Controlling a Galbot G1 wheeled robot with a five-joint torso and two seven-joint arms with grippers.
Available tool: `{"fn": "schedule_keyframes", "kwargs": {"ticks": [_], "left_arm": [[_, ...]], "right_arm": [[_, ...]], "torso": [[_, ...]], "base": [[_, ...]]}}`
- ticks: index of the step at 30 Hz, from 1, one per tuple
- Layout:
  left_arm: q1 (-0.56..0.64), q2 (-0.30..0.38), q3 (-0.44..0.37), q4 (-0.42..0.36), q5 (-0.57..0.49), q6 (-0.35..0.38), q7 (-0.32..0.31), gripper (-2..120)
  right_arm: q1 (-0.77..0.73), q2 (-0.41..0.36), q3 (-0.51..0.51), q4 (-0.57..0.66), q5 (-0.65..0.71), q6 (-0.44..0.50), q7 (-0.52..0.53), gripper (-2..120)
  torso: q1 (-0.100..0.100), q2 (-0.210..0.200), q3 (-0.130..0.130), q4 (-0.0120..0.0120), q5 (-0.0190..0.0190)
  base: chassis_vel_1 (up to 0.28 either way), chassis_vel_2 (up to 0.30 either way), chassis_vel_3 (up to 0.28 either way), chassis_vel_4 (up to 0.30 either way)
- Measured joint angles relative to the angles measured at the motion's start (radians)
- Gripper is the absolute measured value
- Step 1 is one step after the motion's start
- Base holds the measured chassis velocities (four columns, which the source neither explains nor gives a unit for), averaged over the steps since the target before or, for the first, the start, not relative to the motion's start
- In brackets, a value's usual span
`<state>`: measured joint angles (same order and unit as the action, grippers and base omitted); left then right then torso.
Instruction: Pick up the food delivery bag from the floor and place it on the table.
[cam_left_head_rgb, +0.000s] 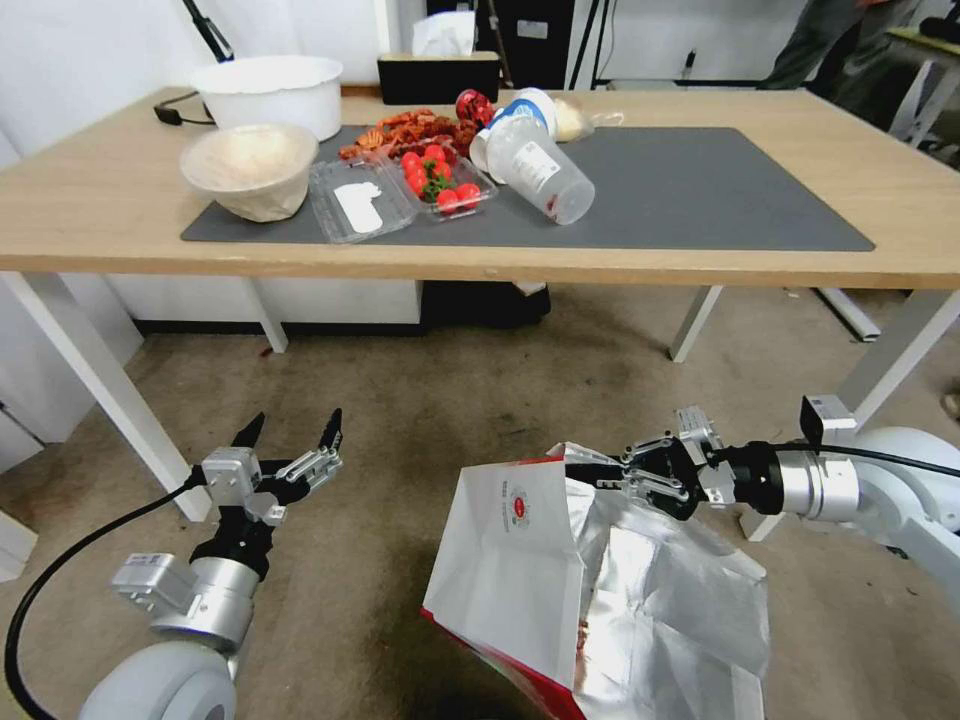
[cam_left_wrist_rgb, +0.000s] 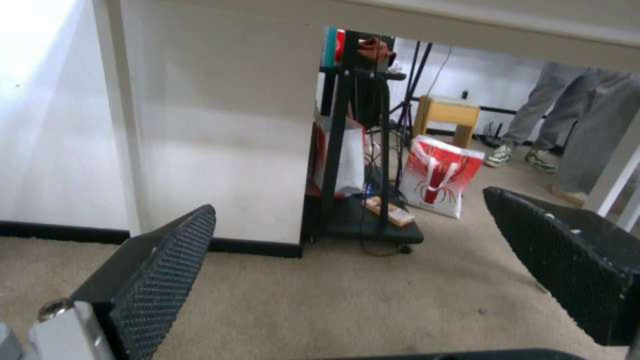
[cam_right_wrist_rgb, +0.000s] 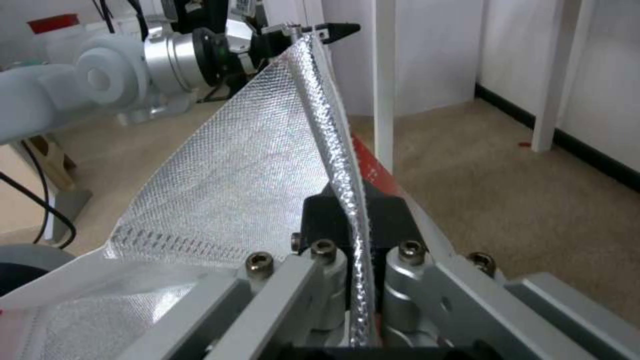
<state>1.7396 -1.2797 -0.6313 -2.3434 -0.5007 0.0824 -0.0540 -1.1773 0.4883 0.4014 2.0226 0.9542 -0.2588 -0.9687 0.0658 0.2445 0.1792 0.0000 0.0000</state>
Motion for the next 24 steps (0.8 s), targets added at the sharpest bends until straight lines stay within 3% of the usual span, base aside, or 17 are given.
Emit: {"fn": "schedule_keyframes", "kwargs": {"ticks": [24], "left_arm": [[-0.001,0.002,-0.001,-0.003,-0.003,-0.003,-0.006,100]], "right_arm": [[0.002,-0.005,0.004,0.003,0.002,0.000,-0.005,0]], "torso": [[0.030,0.102,0.072,-0.0001,0.0000]], "base": [[0.000,0.000,0.000,0.000]]}}
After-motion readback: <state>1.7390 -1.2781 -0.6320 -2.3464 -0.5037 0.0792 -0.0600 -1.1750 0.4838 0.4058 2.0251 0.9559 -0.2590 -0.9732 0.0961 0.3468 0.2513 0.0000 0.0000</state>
